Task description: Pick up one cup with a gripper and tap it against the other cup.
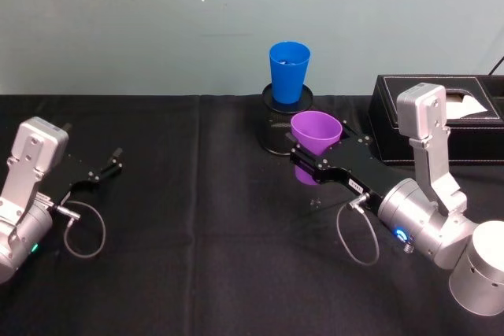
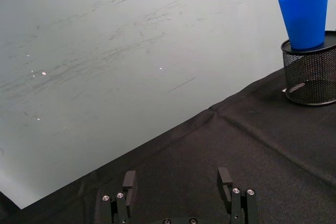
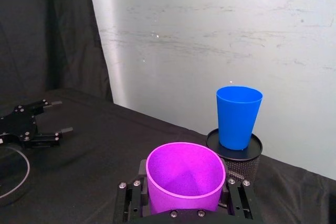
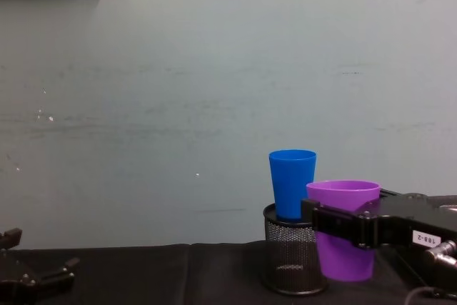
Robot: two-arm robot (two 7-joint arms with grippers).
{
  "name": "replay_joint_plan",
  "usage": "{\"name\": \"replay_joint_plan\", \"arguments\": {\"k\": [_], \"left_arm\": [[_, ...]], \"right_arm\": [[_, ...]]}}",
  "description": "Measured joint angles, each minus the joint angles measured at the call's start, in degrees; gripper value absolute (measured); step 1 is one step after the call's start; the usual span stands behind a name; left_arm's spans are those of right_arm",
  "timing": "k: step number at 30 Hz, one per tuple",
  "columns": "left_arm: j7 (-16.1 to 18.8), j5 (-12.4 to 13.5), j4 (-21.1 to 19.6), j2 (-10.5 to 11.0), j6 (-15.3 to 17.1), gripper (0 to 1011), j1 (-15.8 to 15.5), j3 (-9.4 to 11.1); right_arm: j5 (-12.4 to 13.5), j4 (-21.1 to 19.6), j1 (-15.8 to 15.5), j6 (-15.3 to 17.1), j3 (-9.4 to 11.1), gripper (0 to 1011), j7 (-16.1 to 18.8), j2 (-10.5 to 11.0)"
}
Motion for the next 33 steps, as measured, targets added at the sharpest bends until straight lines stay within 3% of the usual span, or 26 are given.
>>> {"name": "replay_joint_plan", "arguments": {"k": [33], "left_arm": [[0.0, 0.0, 0.0, 0.0, 0.0, 1000, 0.0, 0.0]], "right_arm": [[0.0, 0.0, 0.0, -0.1, 0.0, 735, -0.1, 0.0]]}}
